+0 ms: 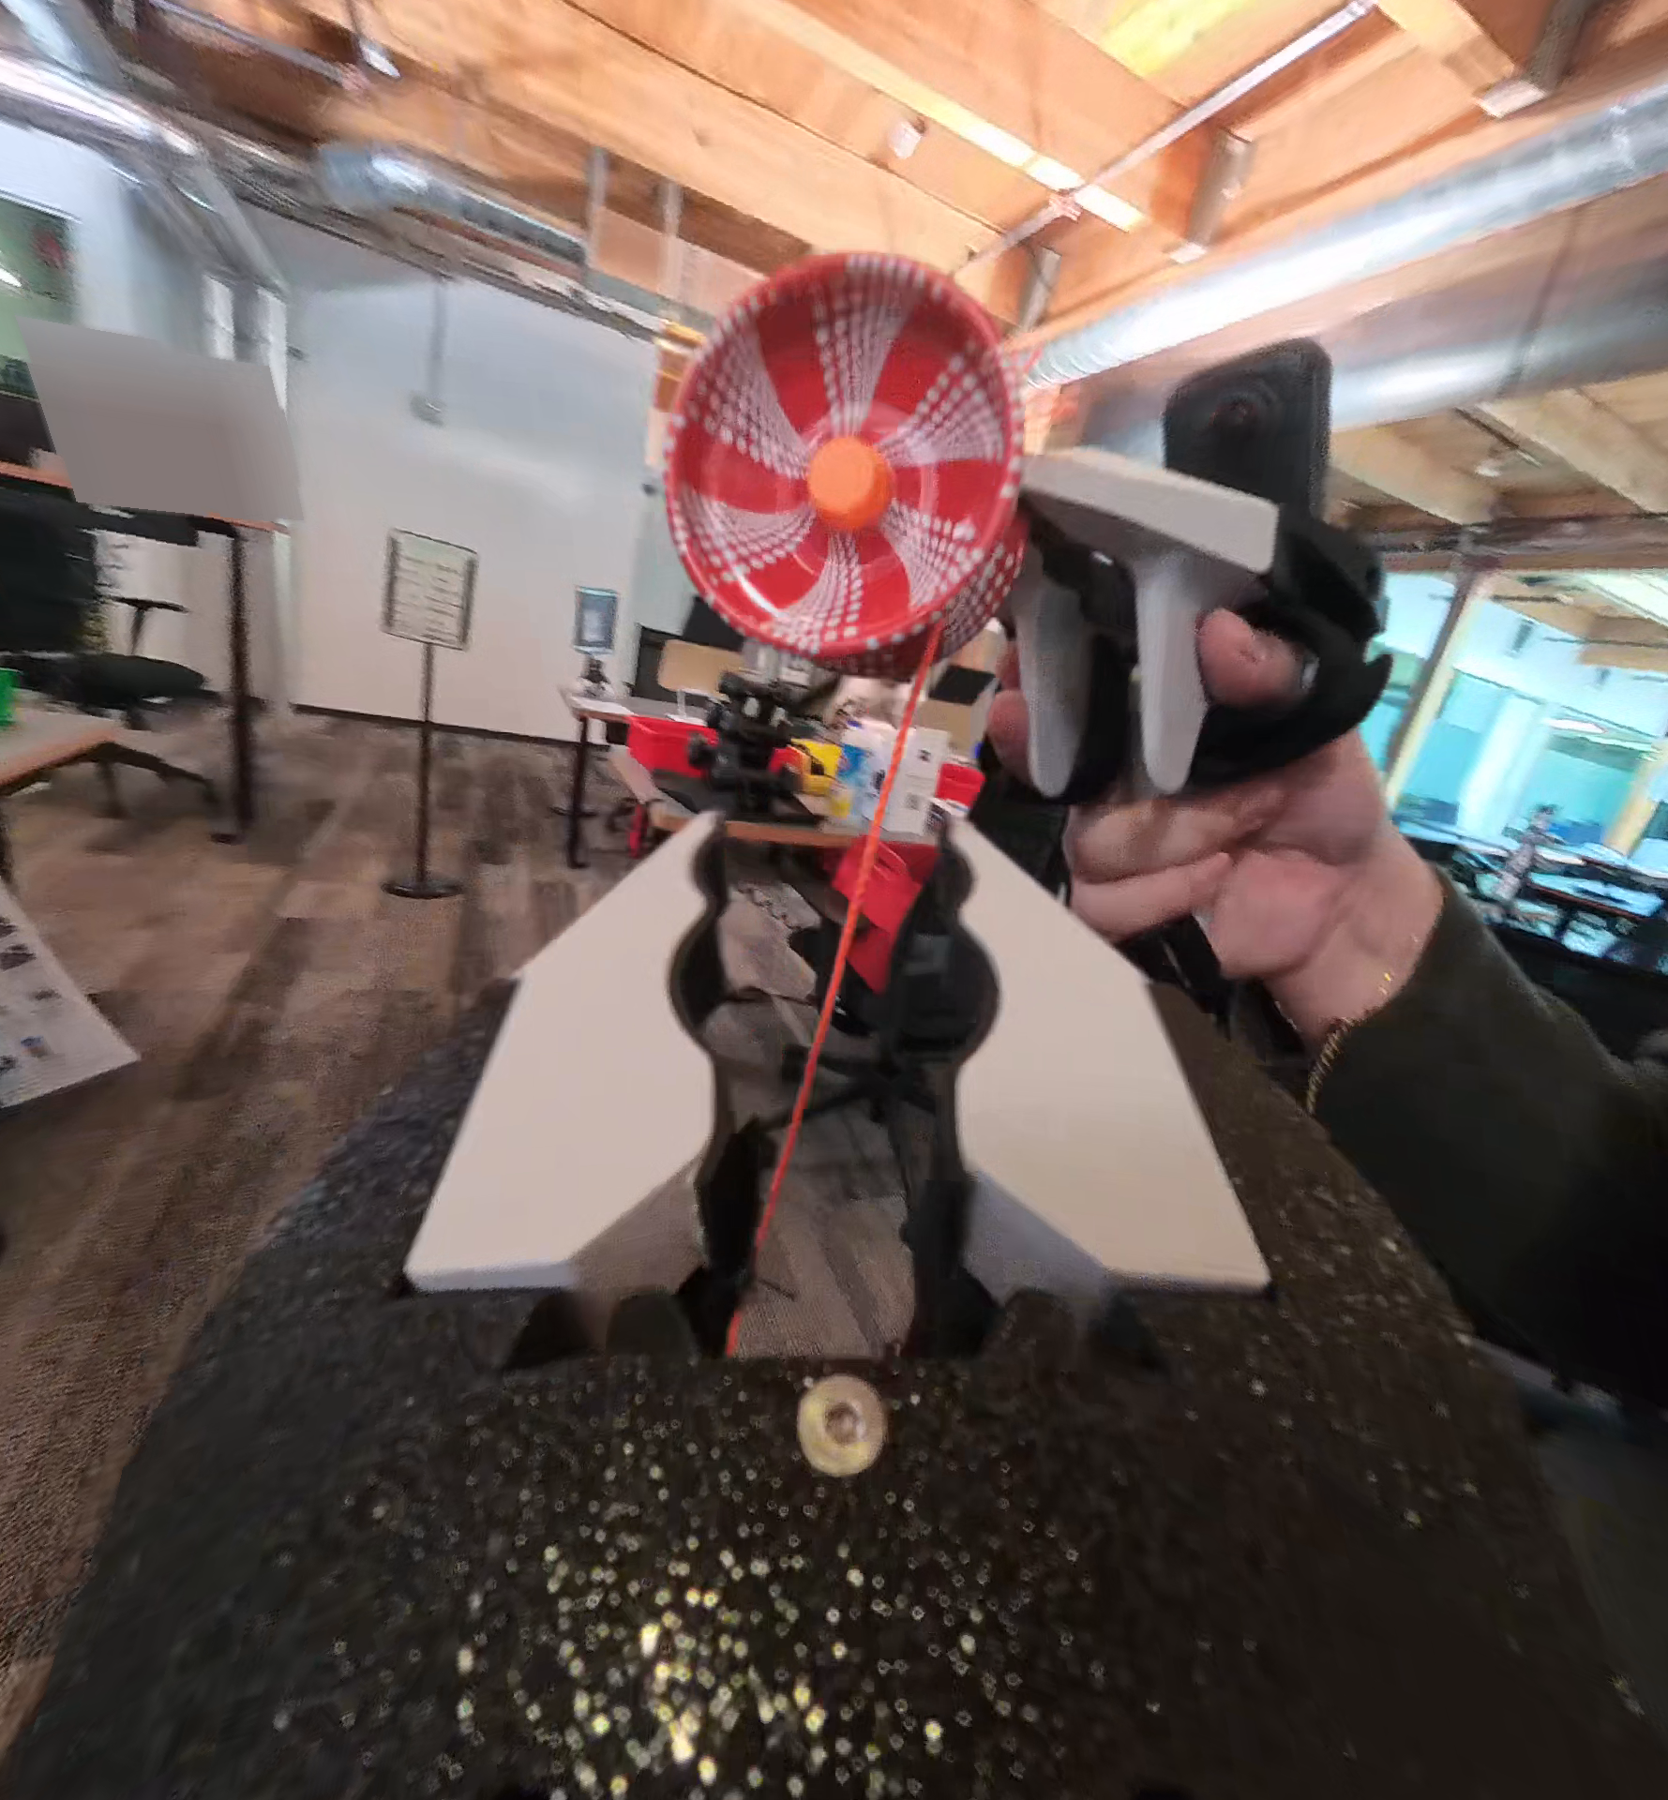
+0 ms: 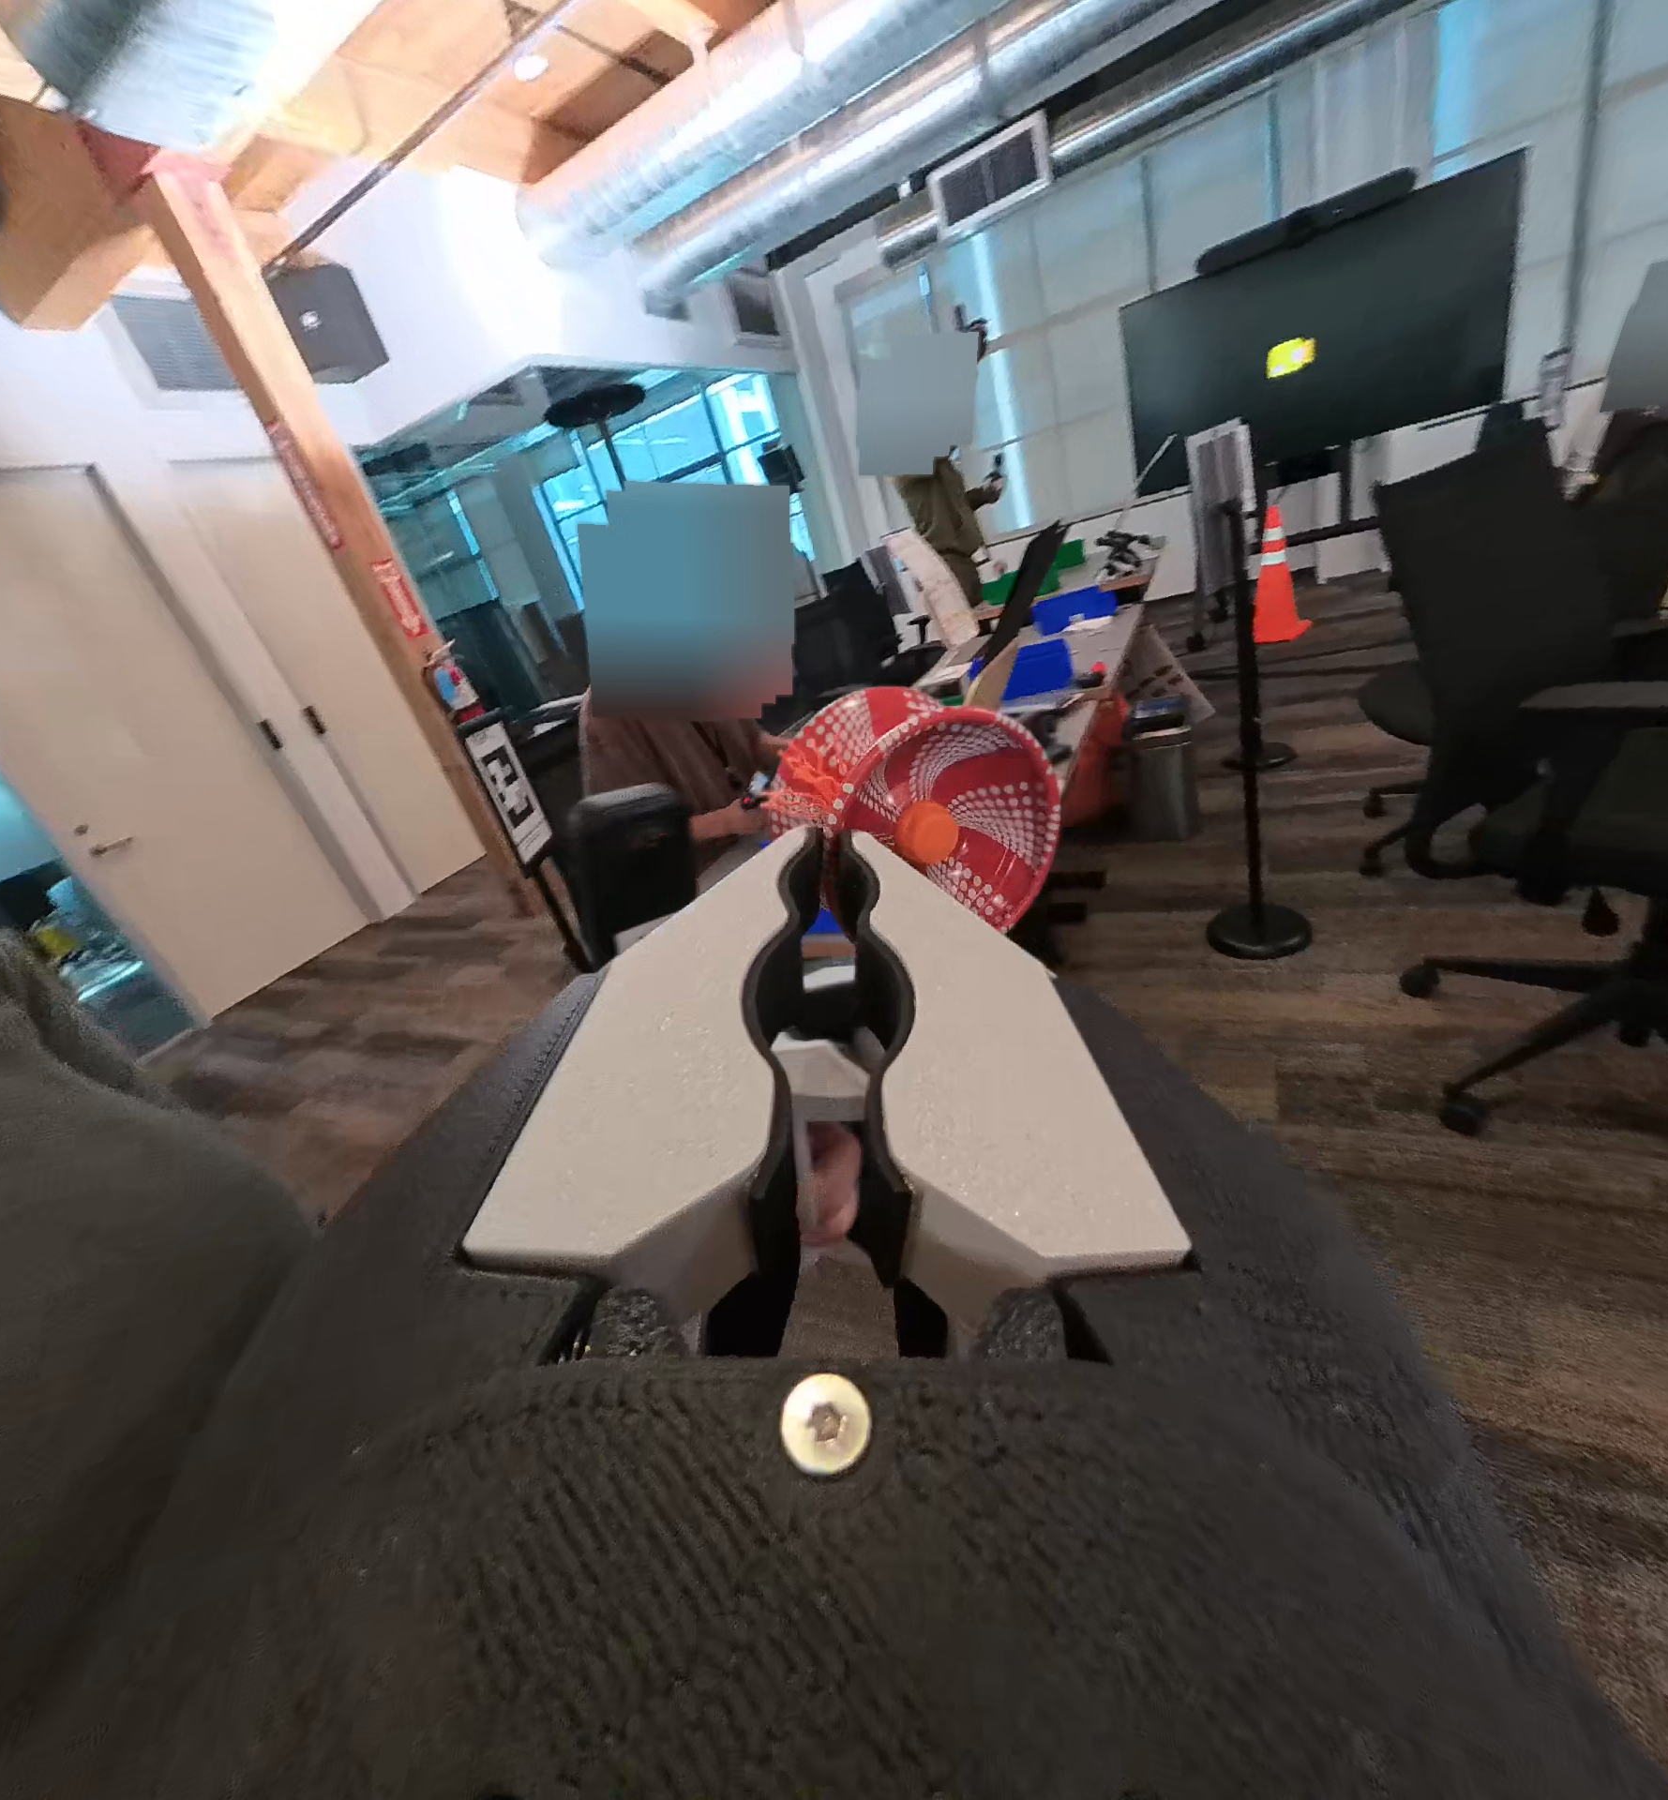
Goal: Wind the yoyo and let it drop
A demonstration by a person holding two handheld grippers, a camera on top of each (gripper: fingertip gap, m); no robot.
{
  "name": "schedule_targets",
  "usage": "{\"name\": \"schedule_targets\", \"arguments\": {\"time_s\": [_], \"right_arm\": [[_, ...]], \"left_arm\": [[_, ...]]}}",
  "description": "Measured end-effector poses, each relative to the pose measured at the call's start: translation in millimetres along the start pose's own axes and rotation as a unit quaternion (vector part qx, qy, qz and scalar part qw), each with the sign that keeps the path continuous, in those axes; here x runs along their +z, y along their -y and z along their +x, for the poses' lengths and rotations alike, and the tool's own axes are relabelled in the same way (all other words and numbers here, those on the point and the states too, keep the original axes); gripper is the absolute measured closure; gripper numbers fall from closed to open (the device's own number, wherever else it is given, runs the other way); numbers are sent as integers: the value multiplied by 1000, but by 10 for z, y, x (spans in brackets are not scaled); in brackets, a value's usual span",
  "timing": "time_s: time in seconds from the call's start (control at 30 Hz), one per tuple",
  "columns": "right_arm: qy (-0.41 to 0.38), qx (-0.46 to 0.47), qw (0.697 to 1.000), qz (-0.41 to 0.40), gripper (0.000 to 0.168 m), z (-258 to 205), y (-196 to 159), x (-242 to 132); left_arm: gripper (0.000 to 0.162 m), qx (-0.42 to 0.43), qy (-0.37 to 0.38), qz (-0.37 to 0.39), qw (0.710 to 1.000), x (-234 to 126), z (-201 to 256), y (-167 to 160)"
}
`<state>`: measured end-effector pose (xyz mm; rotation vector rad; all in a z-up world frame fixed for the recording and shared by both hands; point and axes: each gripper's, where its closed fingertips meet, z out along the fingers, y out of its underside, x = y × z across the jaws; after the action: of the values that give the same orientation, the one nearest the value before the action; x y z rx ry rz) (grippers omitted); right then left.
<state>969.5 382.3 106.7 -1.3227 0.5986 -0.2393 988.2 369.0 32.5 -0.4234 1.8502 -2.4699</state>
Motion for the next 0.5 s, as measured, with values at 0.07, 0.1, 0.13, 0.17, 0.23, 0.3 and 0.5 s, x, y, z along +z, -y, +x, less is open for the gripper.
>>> {"name": "schedule_targets", "arguments": {"time_s": [0.07,0.1,0.13,0.17,0.23,0.3,0.5], "right_arm": [[21,-13,1000,-17,168,-94,-46,-26],[33,-19,999,-26,168,-135,-74,-62],[46,-25,998,-37,168,-178,-105,-106],[64,-33,996,-53,168,-231,-153,-156],[103,-41,988,-103,168,-324,-308,-240],[84,-65,985,-139,168,-284,-472,-320],[-20,-113,988,-107,168,-66,-454,-462]], "left_arm": [[157,13,-25,-21,999,11,51,-52],[162,27,-14,-28,999,10,24,-47],[162,48,17,-27,998,9,-32,5],[162,76,40,-28,996,-11,-99,65],[162,131,44,-50,989,-1,-118,189],[162,179,15,-92,979,53,-30,278],[162,297,21,-234,925,185,371,290]]}}
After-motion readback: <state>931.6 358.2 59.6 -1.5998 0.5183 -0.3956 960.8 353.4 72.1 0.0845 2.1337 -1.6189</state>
